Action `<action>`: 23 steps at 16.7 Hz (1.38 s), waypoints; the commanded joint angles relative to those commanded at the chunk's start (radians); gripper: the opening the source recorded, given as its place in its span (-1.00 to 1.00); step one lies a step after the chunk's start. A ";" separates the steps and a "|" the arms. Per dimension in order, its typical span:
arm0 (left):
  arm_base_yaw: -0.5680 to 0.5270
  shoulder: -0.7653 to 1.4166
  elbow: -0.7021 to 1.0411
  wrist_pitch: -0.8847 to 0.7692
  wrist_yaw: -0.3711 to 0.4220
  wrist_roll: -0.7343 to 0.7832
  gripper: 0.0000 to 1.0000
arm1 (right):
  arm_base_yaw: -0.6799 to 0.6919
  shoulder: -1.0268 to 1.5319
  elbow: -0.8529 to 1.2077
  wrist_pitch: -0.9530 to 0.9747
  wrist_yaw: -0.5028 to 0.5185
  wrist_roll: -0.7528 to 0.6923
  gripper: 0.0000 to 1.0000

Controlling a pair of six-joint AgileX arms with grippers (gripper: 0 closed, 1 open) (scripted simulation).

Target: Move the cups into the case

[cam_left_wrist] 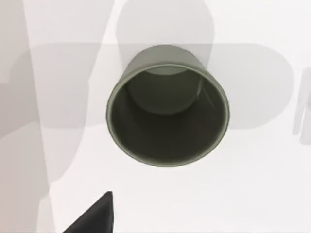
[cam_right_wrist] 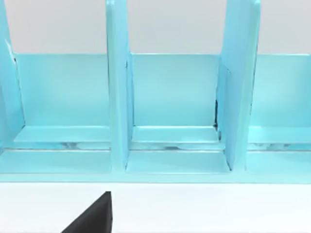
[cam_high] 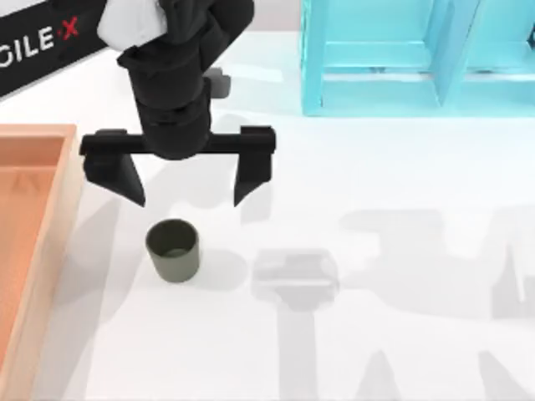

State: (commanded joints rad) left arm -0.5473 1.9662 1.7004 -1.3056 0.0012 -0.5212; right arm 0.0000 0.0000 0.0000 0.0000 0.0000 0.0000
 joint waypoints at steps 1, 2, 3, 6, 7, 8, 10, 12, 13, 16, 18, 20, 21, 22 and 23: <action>0.000 0.000 0.000 0.000 0.000 0.000 1.00 | 0.000 0.000 0.000 0.000 0.000 0.000 1.00; 0.003 -0.003 -0.004 0.000 0.003 0.001 1.00 | 0.000 0.000 0.000 0.000 0.000 0.000 1.00; 0.003 -0.003 -0.006 0.003 0.002 0.002 1.00 | 0.000 0.000 0.000 0.000 0.000 0.000 1.00; 0.003 0.011 -0.057 0.067 0.000 0.003 1.00 | 0.000 0.000 0.000 0.000 0.000 0.000 1.00; 0.003 0.019 -0.084 0.103 0.000 0.003 1.00 | 0.000 0.000 0.000 0.000 0.000 0.000 1.00; 0.003 0.028 -0.115 0.142 0.000 0.003 1.00 | 0.000 0.000 0.000 0.000 0.000 0.000 1.00; 0.003 0.047 -0.179 0.225 0.000 0.004 1.00 | 0.000 0.000 0.000 0.000 0.000 0.000 1.00; 0.003 0.065 -0.238 0.307 0.000 0.004 1.00 | 0.000 0.000 0.000 0.000 0.000 0.000 1.00; 0.003 0.072 -0.262 0.337 0.000 0.004 1.00 | 0.000 0.000 0.000 0.000 0.000 0.000 1.00; 0.003 0.081 -0.288 0.369 0.001 0.004 1.00 | 0.000 0.000 0.000 0.000 0.000 0.000 1.00; 0.003 0.081 -0.288 0.369 0.001 0.004 1.00 | 0.000 0.000 0.000 0.000 0.000 0.000 1.00; 0.003 0.081 -0.288 0.369 0.001 0.004 0.85 | 0.000 0.000 0.000 0.000 0.000 0.000 1.00; 0.003 0.081 -0.288 0.369 0.001 0.004 0.70 | 0.000 0.000 0.000 0.000 0.000 0.000 1.00; 0.003 0.081 -0.288 0.369 0.001 0.004 0.55 | 0.000 0.000 0.000 0.000 0.000 0.000 1.00; 0.003 0.081 -0.288 0.369 0.001 0.004 0.40 | 0.000 0.000 0.000 0.000 0.000 0.000 1.00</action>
State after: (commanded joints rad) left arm -0.5444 2.0475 1.4122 -0.9361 0.0017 -0.5171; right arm 0.0000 0.0000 0.0000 0.0000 0.0000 0.0000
